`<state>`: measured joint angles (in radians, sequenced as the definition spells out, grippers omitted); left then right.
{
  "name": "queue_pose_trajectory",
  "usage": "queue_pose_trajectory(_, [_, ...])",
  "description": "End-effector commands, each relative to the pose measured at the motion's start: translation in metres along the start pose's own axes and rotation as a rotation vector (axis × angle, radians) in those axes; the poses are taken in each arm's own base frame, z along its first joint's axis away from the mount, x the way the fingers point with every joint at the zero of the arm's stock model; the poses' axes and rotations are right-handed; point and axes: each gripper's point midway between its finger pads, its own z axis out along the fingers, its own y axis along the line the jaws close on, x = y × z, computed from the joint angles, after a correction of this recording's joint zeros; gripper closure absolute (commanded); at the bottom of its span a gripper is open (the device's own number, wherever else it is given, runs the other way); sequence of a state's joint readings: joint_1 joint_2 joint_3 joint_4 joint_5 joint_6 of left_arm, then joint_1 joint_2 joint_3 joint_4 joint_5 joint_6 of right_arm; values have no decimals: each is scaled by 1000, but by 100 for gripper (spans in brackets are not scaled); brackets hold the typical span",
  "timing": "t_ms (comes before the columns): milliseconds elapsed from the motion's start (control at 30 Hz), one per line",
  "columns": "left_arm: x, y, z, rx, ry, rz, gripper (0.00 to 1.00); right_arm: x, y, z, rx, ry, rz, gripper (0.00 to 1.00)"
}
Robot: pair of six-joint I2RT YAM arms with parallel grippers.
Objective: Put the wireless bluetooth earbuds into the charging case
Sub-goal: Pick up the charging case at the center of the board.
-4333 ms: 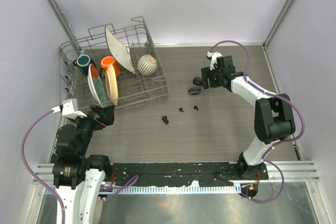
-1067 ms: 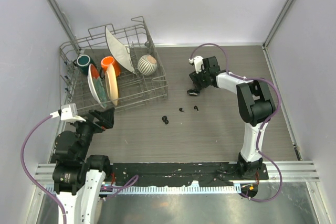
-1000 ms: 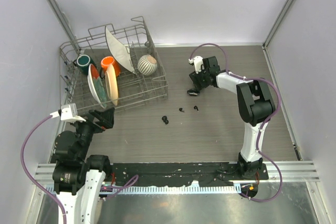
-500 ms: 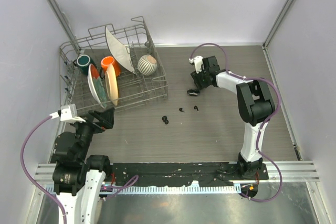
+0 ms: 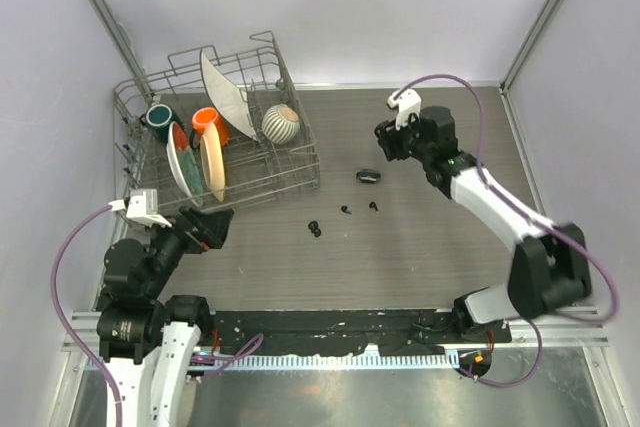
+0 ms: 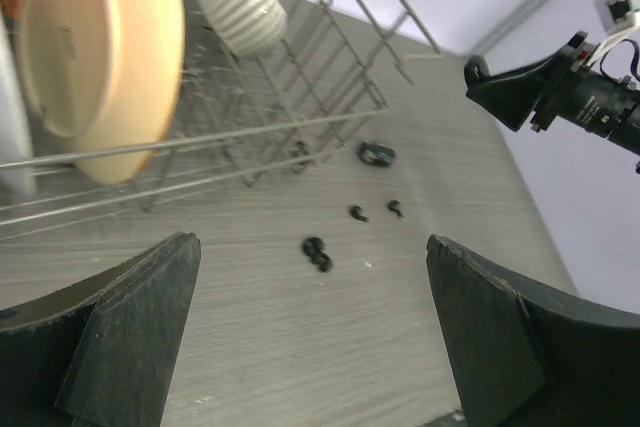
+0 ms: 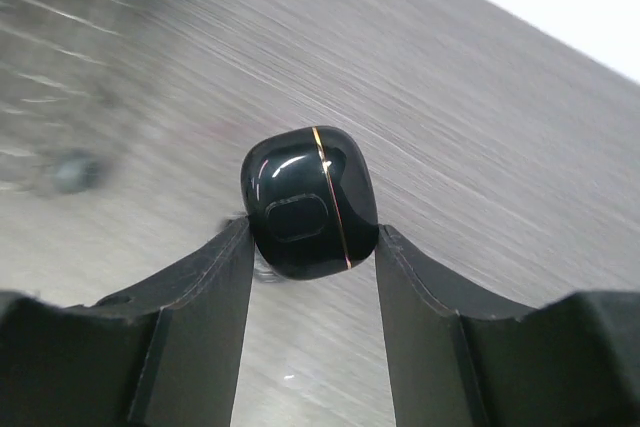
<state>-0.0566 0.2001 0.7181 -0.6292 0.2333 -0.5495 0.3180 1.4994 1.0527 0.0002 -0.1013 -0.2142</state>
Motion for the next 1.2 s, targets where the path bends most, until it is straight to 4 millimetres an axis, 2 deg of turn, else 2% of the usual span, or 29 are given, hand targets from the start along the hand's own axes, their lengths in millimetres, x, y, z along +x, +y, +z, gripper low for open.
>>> queue_pose_trajectory(0, [1, -59, -15, 250, 158, -60, 0, -42, 99, -69, -322, -222, -101, 99])
queue_pose_trajectory(33, [11, -60, -13, 244, 241, -102, 0, -39, 111, -79, -354, -222, -172, 99])
queue_pose_trajectory(67, [12, -65, -15, 263, 269, -118, 0, -38, 121, -88, -375, -222, -191, 99])
queue_pose_trajectory(233, [-6, -91, -34, 345, 253, -136, 0, -64, 158, -145, -476, -308, -183, 99])
queue_pose_trajectory(300, [-8, -98, -36, 372, 267, -165, 0, -65, 169, -159, -514, -325, -200, 99])
queue_pose_trajectory(367, [-3, -92, -32, 342, 285, -174, 0, -61, 181, -176, -560, -328, -211, 99])
queue_pose_trajectory(467, [1, -89, -24, 331, 294, -222, 0, -54, 192, -188, -595, -329, -192, 99])
queue_pose_trajectory(600, [6, -78, -20, 305, 283, -176, 0, -38, 200, -192, -603, -281, -116, 99])
queue_pose_trajectory(800, [-6, -77, -16, 295, 228, -108, 0, -38, 212, -191, -618, -276, -52, 99])
queue_pose_trajectory(933, [-8, -90, -8, 371, 229, -129, 0, -35, 222, -183, -624, -242, -40, 99])
queue_pose_trajectory(1067, [-10, -70, -2, 248, 171, -181, 0, -34, 226, -180, -626, -228, -20, 99])
queue_pose_trajectory(1100, [-9, -70, -3, 253, 160, -191, 0, -30, 229, -180, -635, -219, 8, 99])
queue_pose_trajectory(1133, [-16, -74, -3, 285, 113, -189, 0, -34, 231, -181, -648, -241, 20, 99])
queue_pose_trajectory(1167, [-7, -71, -1, 301, 110, -203, 0, -33, 233, -182, -656, -246, 31, 99])
